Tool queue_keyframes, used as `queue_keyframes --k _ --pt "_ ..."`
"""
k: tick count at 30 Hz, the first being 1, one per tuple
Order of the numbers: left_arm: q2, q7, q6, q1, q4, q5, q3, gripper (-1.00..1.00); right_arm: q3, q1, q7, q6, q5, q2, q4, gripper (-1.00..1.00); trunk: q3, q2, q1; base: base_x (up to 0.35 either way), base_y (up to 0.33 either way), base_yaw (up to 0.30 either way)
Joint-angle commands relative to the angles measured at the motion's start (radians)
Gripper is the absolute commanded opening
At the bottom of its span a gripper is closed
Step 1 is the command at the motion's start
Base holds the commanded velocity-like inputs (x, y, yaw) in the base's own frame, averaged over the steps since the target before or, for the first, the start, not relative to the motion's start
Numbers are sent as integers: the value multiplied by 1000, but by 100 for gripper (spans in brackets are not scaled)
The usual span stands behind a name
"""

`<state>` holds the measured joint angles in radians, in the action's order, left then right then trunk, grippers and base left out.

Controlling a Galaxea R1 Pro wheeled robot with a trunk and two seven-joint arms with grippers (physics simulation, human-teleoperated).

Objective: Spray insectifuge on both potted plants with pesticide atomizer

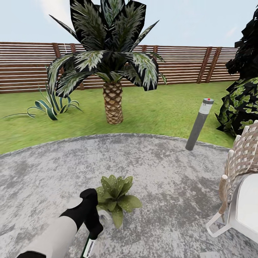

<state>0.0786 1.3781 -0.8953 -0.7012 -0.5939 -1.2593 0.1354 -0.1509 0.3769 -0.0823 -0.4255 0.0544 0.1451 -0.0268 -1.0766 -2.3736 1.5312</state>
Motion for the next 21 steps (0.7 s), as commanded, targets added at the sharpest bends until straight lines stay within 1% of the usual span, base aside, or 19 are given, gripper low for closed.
queue_keyframes --k 1,3,6,9,11,14,15,17,21 --pt "6 5 -10 1 -1 -6 1 -100 -9 0 -4 -2 5 0 1 100 -1 0 0 0 0 2" --pt "15 1 -10 2 -1 -3 -1 -100 -9 0 -4 -2 5 1 1 100 -1 0 0 0 0 0" --pt "6 -11 -10 19 -2 -3 -8 -100 -9 0 -4 -2 5 1 1 100 -1 0 0 0 0 0" --pt "-12 -91 -10 47 -1 -3 -20 -100 -9 0 -4 -2 5 1 1 100 -1 0 0 0 0 0" --pt "-15 -121 -10 52 -2 -2 -21 -100 -9 0 -4 -2 5 0 1 100 -1 0 0 0 0 0" --pt "-1 -129 -10 54 -5 -1 -23 -100 -9 0 -5 -2 5 -3 0 100 -1 0 0 0 0 0" --pt "21 -131 -10 54 -11 16 -24 -100 -9 0 -5 -2 5 -4 0 100 -1 0 0 0 0 0" --pt "20 -132 -9 54 -13 42 -23 -100 -9 0 -5 -2 5 -4 0 100 -1 0 0 0 0 -16" --pt "7 -134 -8 55 -5 50 -22 -100 -9 0 -5 -2 5 -4 0 100 -1 0 0 0 0 -178"
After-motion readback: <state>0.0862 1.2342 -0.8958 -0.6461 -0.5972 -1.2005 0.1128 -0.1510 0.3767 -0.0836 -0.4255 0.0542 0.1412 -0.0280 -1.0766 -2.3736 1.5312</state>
